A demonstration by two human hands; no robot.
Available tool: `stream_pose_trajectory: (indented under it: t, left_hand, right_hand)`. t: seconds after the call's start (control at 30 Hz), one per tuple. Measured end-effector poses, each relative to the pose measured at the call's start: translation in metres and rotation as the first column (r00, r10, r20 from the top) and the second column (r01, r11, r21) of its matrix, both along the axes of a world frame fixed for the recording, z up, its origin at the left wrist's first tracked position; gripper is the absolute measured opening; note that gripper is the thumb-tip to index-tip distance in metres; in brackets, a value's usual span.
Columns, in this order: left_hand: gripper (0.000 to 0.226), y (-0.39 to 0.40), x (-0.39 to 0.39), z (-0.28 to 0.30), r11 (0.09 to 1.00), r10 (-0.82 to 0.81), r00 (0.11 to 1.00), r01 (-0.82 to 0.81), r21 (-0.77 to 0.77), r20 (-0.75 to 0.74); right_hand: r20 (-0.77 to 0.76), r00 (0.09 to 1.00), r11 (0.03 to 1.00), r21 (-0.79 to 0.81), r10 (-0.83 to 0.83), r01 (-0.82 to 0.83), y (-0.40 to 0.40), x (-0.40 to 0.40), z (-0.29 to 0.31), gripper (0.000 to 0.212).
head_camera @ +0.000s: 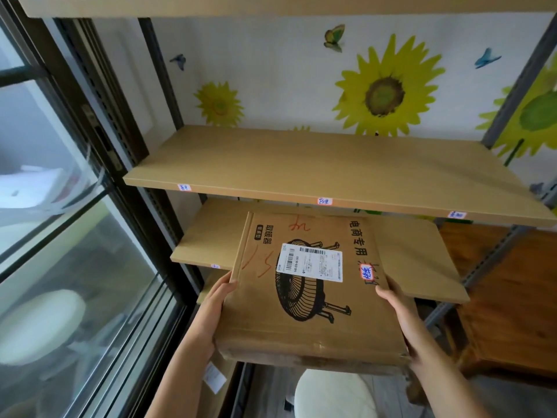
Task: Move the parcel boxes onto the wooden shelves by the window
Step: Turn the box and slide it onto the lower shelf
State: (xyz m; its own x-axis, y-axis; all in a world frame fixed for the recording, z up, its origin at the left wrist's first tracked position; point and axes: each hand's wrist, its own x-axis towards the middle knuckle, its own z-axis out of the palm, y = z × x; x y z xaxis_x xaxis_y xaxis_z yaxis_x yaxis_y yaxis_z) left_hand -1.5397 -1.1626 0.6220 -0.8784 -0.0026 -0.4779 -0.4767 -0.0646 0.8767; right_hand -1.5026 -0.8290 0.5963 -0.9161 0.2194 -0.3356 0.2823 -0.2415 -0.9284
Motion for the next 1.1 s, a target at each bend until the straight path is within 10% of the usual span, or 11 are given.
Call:
stream_pose_trajectory:
  t: [0.17,0.33,0.53,0.67,0.87,1.1]
  left_hand:
    - [0.037,-0.010,-0.043,-0.018,1.000,-0.018,1.000,0.018,0.007,0.016]
    - [0.031,-0.020,-0.065,-0.025,0.999,-0.041,0.999,0.041,-0.026,0.019]
    - [0.032,-0.060,-0.113,-0.032,0.991,-0.119,0.993,0.119,-0.058,-0.001]
    - [0.023,-0.082,-0.132,-0.030,0.988,-0.150,0.989,0.150,-0.030,-0.002]
    - [0.037,-0.091,-0.138,-0.032,0.979,-0.200,0.980,0.200,-0.034,0.004]
    - [0.026,-0.086,-0.137,-0.027,0.986,-0.167,0.986,0.167,0.006,0.009]
  right_hand:
    - [-0.038,0.999,0.998,0.064,0.010,-0.008,-0.009,-0.028,0.001,0.090]
    - [-0.035,0.999,1.000,0.022,0.020,-0.019,-0.023,-0.038,0.000,0.036]
    - [-0.058,0.991,0.992,0.010,-0.122,0.123,-0.073,-0.068,-0.008,0.021]
    - [-0.074,0.988,0.991,-0.015,-0.135,0.134,-0.093,-0.082,-0.018,0.098]
    - [0.008,0.991,0.987,-0.089,-0.136,0.136,-0.102,-0.078,-0.020,0.100]
    - [0.082,0.983,0.982,-0.083,-0.163,0.170,-0.097,-0.076,-0.018,0.036]
